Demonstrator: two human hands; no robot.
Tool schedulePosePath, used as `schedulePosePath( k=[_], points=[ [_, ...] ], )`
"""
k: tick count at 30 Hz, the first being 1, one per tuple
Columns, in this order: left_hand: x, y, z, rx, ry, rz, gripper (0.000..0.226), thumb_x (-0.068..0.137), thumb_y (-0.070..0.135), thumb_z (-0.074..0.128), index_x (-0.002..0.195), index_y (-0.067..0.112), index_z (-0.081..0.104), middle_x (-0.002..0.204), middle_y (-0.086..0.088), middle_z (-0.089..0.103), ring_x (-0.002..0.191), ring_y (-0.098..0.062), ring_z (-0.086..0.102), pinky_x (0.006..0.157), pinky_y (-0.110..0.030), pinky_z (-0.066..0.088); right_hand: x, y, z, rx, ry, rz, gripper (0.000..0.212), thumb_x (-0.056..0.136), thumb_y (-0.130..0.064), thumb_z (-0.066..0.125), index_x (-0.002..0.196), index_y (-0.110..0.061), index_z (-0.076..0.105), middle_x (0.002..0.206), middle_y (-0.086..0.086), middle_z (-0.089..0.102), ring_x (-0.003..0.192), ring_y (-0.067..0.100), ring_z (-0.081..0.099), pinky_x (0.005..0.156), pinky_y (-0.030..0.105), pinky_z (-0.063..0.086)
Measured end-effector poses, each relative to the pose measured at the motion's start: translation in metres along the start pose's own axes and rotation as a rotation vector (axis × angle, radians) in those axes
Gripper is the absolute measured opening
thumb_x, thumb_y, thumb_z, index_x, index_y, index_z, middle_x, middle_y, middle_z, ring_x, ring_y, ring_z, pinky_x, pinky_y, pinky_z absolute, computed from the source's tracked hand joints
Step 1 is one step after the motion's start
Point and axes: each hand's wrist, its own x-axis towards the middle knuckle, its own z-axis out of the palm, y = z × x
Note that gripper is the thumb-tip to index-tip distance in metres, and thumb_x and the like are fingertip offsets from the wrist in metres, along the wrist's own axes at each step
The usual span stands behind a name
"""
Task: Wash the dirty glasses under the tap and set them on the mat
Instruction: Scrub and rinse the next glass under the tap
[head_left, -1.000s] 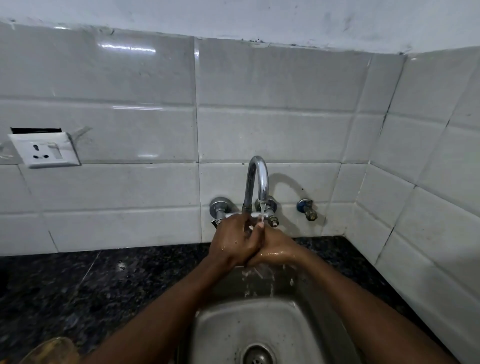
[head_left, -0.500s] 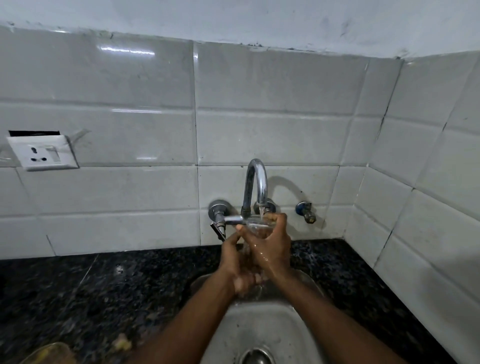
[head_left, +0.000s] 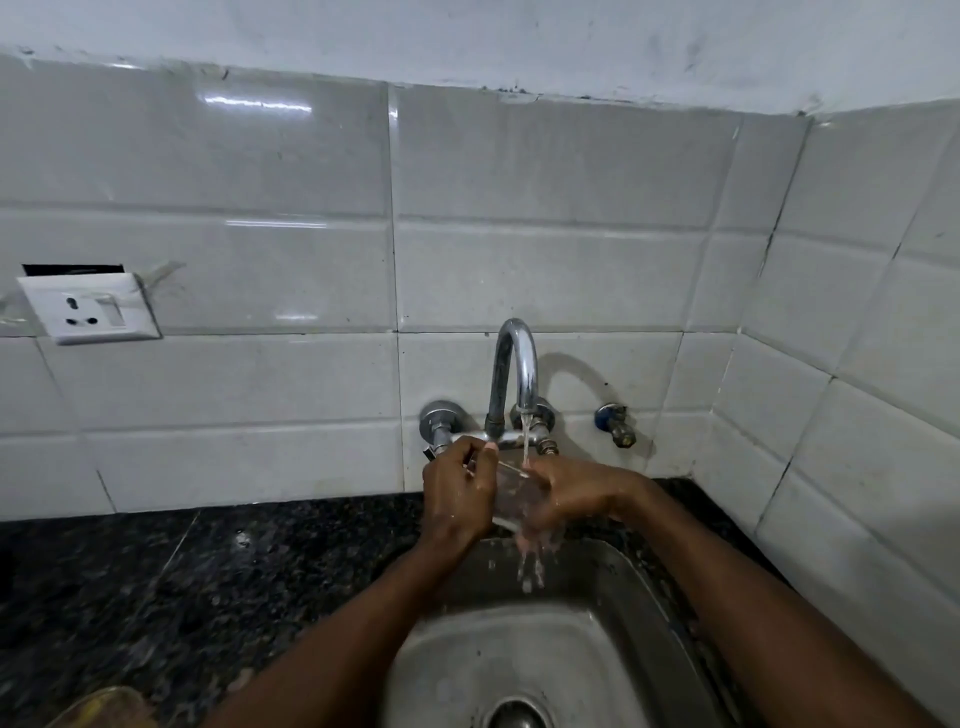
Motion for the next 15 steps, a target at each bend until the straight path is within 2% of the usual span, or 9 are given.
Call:
schedulePosePath(
  k=[2,4,6,8,10,12,14,15],
  points=[
    [0.002,-0.005,-0.001,-0.042,-0.036,0.014,0.015,0.101,0.020,0.052,0.092,0.025,0.063,0.086,0.003,0.069,0.075,-0.011,0.069,0.070,-0.038,0.060,0.004,-0.002,0.001,-0.242,0.023,0.024,0.056,0.074,-0.018,0.081,0.123,-0.020,0.054,0.112,0.002,0.065,0.098,0.016,0.066,0.086,0.033,0.058],
    [0.003,-0.010,-0.005,-0.099,-0.139,0.154,0.011,0.098,0.021,0.054,0.100,0.020,0.065,0.093,0.004,0.069,0.082,-0.010,0.069,0.071,-0.029,0.058,0.005,-0.005,0.004,-0.304,0.105,0.011,0.061,0.070,-0.020,0.083,0.124,-0.022,0.055,0.114,0.001,0.064,0.098,0.014,0.064,0.088,0.034,0.056],
    [0.005,-0.013,-0.008,-0.065,-0.209,0.226,0.016,0.094,0.025,0.057,0.098,0.016,0.069,0.091,0.005,0.071,0.083,-0.010,0.068,0.072,-0.026,0.055,0.005,-0.006,0.003,-0.273,0.090,-0.002,0.059,0.069,-0.018,0.083,0.120,-0.024,0.054,0.113,-0.002,0.062,0.094,0.009,0.062,0.082,0.025,0.055],
    [0.009,-0.011,-0.004,0.070,-0.200,0.089,0.022,0.095,0.029,0.053,0.087,0.017,0.070,0.084,0.002,0.072,0.077,-0.012,0.067,0.072,-0.033,0.056,0.005,-0.011,0.013,-0.393,0.165,0.045,0.051,0.070,-0.023,0.083,0.113,-0.026,0.055,0.109,-0.001,0.063,0.086,0.008,0.061,0.071,0.020,0.050],
    [0.020,0.002,0.000,0.291,-0.178,-0.133,0.030,0.098,0.030,0.048,0.075,0.020,0.065,0.079,-0.003,0.069,0.072,-0.016,0.064,0.070,-0.035,0.055,0.011,-0.011,0.033,-0.672,0.423,0.072,0.060,0.070,-0.036,0.081,0.122,-0.024,0.053,0.111,0.002,0.064,0.092,0.019,0.064,0.078,0.030,0.053],
    [0.030,0.014,0.000,0.459,-0.208,-0.285,0.031,0.097,0.030,0.048,0.074,0.017,0.064,0.071,-0.001,0.062,0.066,-0.013,0.058,0.060,-0.028,0.047,0.019,-0.006,0.049,-0.709,0.575,0.040,0.064,0.072,-0.035,0.078,0.128,-0.022,0.048,0.111,0.004,0.065,0.096,0.024,0.065,0.085,0.037,0.055],
    [0.032,0.014,-0.003,0.422,-0.257,-0.291,0.028,0.097,0.031,0.051,0.083,0.013,0.068,0.073,0.001,0.064,0.066,-0.010,0.060,0.059,-0.026,0.048,0.024,-0.001,0.045,-0.621,0.521,-0.003,0.062,0.070,-0.030,0.080,0.125,-0.023,0.051,0.106,0.001,0.067,0.093,0.021,0.066,0.083,0.036,0.057],
    [0.028,0.011,-0.007,0.346,-0.262,-0.224,0.026,0.096,0.034,0.053,0.088,0.014,0.068,0.078,0.002,0.067,0.068,-0.009,0.063,0.063,-0.026,0.052,0.023,0.001,0.037,-0.546,0.450,-0.013,0.061,0.068,-0.026,0.082,0.122,-0.023,0.055,0.104,-0.001,0.068,0.091,0.018,0.066,0.081,0.033,0.057]
  ],
)
